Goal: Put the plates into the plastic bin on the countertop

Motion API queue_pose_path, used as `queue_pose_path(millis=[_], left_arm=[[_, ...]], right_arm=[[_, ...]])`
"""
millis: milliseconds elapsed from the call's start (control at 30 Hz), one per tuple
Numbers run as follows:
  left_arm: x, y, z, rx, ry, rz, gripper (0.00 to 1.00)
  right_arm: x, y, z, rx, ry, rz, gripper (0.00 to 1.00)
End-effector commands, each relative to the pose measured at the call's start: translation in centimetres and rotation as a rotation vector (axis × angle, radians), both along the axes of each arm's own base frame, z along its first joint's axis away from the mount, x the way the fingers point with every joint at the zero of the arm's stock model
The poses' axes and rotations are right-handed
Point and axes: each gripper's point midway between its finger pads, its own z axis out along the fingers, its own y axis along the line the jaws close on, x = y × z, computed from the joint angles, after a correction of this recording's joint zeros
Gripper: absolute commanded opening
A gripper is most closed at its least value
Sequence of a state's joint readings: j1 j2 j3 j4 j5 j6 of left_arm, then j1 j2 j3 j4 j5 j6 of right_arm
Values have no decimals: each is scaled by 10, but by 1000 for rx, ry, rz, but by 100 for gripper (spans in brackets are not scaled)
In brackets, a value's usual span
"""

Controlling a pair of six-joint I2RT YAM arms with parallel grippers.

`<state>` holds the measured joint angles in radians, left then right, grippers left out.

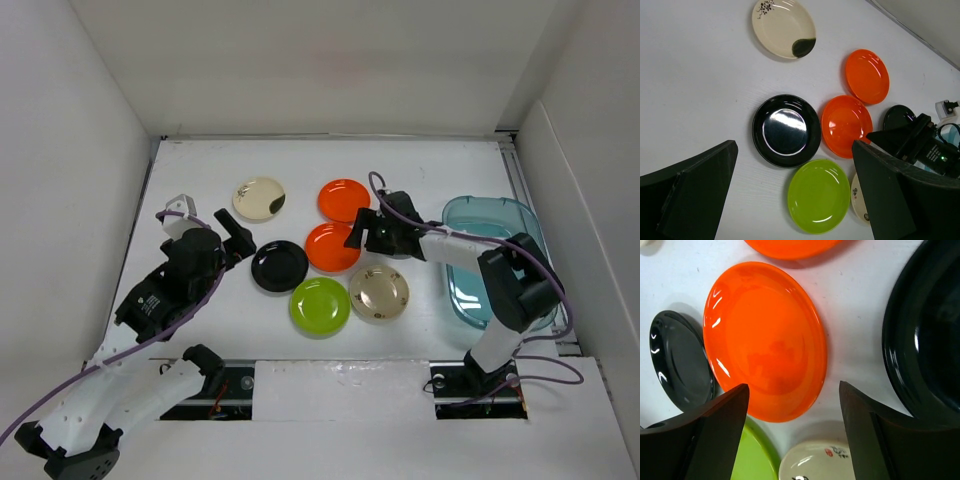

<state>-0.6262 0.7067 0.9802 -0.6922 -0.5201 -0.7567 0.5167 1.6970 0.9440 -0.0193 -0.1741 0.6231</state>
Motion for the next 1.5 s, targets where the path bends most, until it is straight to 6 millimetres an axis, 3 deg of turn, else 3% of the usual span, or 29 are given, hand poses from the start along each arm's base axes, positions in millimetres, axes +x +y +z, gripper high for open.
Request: queue_pose_path(millis=[0,133,333,433,633,667,767,1000,1067,1133,1200,1300,1333,1367,1400,1433,1467], left_arm=[[1,0,3,-6,-23,-6,100],[3,-1,5,-12,-30,-6,100],[2,-2,1,-2,-20,-18,100],[2,-2,1,-2,-20,-18,100],[0,0,5,-12,-35,-18,100],[0,0,5,-12,-35,-18,100],[0,0,5,-12,-35,-18,100],[0,0,5,-12,-35,-18,100],[0,0,5,-12,-35,-18,100],[0,0,5,-12,-35,-18,100],[0,0,5,-12,-35,-18,100],[1,-1,7,-18,-43,-18,100],[0,-3,6,-21,-40,-25,100],[0,-3,6,-22,-40,-26,100],[0,-3,6,-22,-40,-26,100],[0,-3,6,-22,-40,-26,100],[0,-3,6,-22,-40,-26,100]], right_arm=[[27,18,27,60,-106,33,76],[29,18,14,47,-78,19,67],[33,16,3,35,-56,-10,63],[34,17,-3,25,-39,-10,54],[35,16,-6,23,-22,-29,15],[36,13,-8,7,-21,-43,2],[37,10,-6,2,-20,-70,0],[37,9,49,49,-94,-133,0],[37,4,84,73,-157,-152,0],[31,-5,115,88,-208,-175,0],[30,-19,134,87,-244,-215,0],[27,-59,165,75,-289,-332,0],[32,-83,172,56,-308,-423,0],[27,-101,164,29,-286,-479,0],[22,-119,177,60,-306,-552,0],[19,-136,178,63,-309,-606,0],[17,-170,164,42,-287,-707,0]])
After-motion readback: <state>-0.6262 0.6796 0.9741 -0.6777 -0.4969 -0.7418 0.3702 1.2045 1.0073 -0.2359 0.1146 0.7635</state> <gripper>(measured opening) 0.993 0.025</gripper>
